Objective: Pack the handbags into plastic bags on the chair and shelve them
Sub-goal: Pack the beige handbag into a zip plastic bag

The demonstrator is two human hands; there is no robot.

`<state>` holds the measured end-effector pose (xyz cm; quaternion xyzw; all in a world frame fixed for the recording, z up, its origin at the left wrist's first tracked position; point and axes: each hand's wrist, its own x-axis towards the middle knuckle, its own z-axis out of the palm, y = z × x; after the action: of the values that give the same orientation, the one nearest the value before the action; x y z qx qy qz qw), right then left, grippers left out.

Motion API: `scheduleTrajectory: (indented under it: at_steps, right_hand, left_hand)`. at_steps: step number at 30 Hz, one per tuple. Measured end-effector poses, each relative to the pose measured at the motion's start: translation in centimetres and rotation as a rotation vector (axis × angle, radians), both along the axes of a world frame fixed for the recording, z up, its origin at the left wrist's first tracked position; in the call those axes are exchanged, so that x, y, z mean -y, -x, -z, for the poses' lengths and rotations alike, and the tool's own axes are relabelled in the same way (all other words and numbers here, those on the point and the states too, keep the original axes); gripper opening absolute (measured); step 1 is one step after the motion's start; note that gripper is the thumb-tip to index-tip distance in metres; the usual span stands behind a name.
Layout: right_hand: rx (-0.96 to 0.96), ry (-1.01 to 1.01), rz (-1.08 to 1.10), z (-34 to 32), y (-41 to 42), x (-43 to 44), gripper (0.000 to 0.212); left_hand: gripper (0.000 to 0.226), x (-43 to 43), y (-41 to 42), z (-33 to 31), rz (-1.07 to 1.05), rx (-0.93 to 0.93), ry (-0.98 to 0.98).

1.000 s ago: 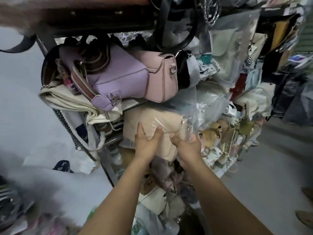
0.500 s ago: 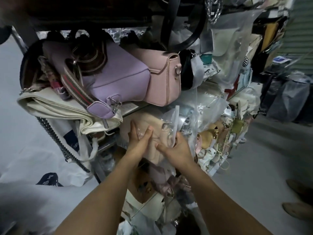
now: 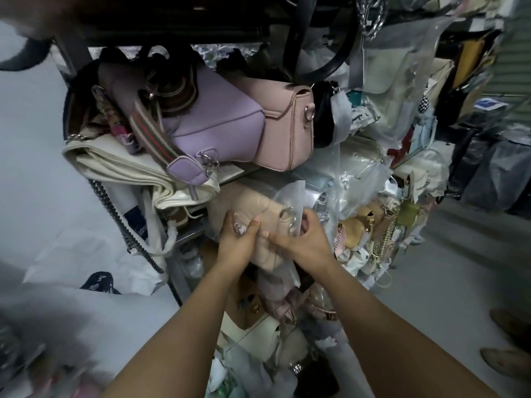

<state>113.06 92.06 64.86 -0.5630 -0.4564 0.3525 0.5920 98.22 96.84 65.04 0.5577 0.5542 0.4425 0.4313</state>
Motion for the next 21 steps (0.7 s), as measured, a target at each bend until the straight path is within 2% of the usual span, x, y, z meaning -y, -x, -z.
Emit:
scheduleTrajectory:
  at_steps: [2, 4, 7, 11, 15, 17, 21]
  right_hand:
    - [-0.052, -0.087, 0.044, -1.8, 0.1, 1.1, 0.067]
    - [-0.006, -0.142, 0.110, -3.6, 0.4, 2.1, 0.064]
    - [0.316, -0.204, 0.262, -4.8, 1.5, 3.7, 0.058]
    - [0.708, -0.310, 0.345, -5.4, 4.2, 7.4, 0.057]
    - [0.978, -0.239, 0.258, -4.4, 7.7, 12.4, 0.066]
    - [1.031, -0.191, 0.152, -3.8, 9.8, 15.0, 0.071]
    - [1.111, -0.070, -0.116, -3.0, 14.0, 19.3, 0.085]
  left_hand:
    - [0.061, 2.0, 0.3, -0.6, 0.002, -0.007, -0.029]
    - [0.047, 3.8, 1.2, -0.8, 0.024, -0.094, -0.062]
    - [0.032, 6.5, 3.9, -1.2, 0.070, -0.252, -0.191]
    - [0.028, 9.5, 8.3, -2.8, 0.061, -0.417, -0.427]
    - [0.034, 12.8, 12.8, -3.2, 0.025, -0.446, -0.519]
    - [0.040, 15.3, 15.1, -2.7, -0.019, -0.468, -0.498]
    - [0.050, 21.8, 20.0, -1.1, -0.116, -0.634, -0.495]
